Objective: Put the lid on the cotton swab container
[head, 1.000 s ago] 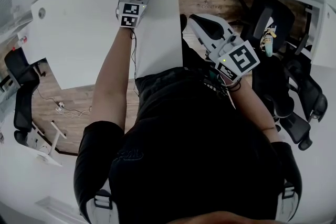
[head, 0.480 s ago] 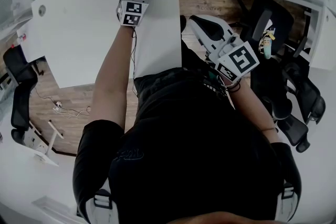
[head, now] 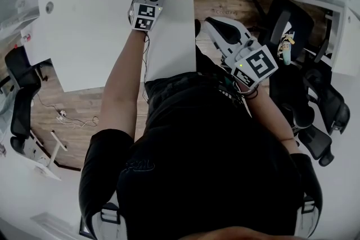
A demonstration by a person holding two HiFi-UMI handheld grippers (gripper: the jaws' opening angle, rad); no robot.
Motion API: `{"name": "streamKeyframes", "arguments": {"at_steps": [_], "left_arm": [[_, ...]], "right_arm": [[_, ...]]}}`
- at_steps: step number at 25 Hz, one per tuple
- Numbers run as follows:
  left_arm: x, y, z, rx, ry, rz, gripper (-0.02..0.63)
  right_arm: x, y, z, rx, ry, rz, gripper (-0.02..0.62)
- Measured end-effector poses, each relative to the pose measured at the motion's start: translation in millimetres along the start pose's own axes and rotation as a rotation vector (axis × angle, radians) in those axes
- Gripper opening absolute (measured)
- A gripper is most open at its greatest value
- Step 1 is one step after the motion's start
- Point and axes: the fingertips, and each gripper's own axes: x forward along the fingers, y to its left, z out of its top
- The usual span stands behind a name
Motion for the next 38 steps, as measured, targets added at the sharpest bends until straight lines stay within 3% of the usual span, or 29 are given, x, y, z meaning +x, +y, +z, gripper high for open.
{"name": "streamKeyframes", "arguments": {"at_steps": [12, 38], "left_arm": [[-58.9, -13.3, 15.5, 0.009, -0.026, -0.014, 0.239], [-204.2, -54.7, 10.5, 0.046, -0.073, -0.098, 0.238]], "right_arm": [[-12.3, 47.6, -0.8, -0.022, -0.045, -0.009, 0.025], [-16.4, 171.0, 0.3, -0.098, -0.149, -0.013, 0.025]]}}
